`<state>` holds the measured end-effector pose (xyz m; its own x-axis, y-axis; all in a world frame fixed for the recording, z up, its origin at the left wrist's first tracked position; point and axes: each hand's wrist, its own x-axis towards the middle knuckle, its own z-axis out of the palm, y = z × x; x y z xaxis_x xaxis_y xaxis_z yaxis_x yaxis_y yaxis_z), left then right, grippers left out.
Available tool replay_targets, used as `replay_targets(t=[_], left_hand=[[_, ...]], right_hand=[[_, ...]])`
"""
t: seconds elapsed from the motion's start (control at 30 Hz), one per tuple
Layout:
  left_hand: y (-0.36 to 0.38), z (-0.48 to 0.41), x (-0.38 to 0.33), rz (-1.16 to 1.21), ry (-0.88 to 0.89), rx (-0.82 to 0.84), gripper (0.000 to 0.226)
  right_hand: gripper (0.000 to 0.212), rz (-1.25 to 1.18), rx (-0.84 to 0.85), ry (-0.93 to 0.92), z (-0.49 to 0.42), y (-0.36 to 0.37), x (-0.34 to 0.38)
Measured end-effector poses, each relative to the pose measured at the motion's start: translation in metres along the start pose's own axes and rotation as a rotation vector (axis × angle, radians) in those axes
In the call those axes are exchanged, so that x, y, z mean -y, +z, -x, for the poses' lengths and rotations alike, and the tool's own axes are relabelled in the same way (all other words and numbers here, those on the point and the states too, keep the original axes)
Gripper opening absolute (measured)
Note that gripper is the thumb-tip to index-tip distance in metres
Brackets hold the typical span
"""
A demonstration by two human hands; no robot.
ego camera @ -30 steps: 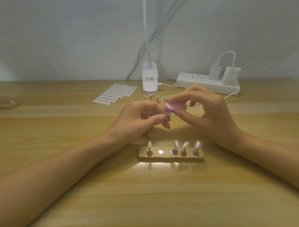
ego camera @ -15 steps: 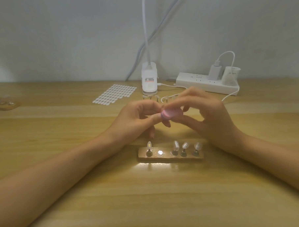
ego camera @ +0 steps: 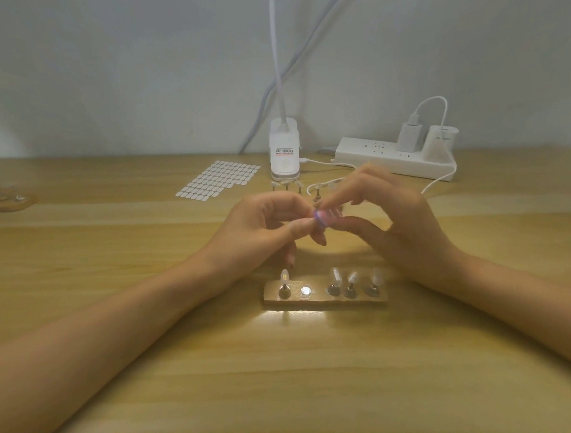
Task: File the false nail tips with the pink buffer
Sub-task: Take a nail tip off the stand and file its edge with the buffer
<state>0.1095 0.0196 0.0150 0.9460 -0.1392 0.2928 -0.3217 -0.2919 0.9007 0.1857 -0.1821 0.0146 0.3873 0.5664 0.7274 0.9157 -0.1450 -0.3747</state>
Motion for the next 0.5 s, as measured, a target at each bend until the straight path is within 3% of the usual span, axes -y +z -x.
replay_targets(t=[0.1,0.17,0.27,0.37,0.5], left_hand=[[0.0011,0.0003,-0.0004,-0.003,0.001,0.013,0.011],[0.0007,0.0008,-0.0010,0.005,-0.001,0.008,0.012],[0.0007,0.0005,-0.0005,0.000,-0.007,0.001,0.012],[0.0021,0.0007,-0.0018,0.013,0.005,0.009,0.009],[0.0026,0.0015,-0.0026,0.014,0.008,0.003,0.010]], right_hand=[[0.011,0.014,-0.019,0.069,-0.0007,-0.0020,-0.0019],[0.010,0.024,-0.062,0.015,-0.0004,-0.0022,-0.0009],[0.016,0.022,0.030,0.033,0.0000,0.0008,0.0006],[0.015,0.026,-0.051,0.010,-0.0004,-0.0004,0.0006],[0.019,0.051,0.038,0.027,0.0000,0.0015,0.0020]])
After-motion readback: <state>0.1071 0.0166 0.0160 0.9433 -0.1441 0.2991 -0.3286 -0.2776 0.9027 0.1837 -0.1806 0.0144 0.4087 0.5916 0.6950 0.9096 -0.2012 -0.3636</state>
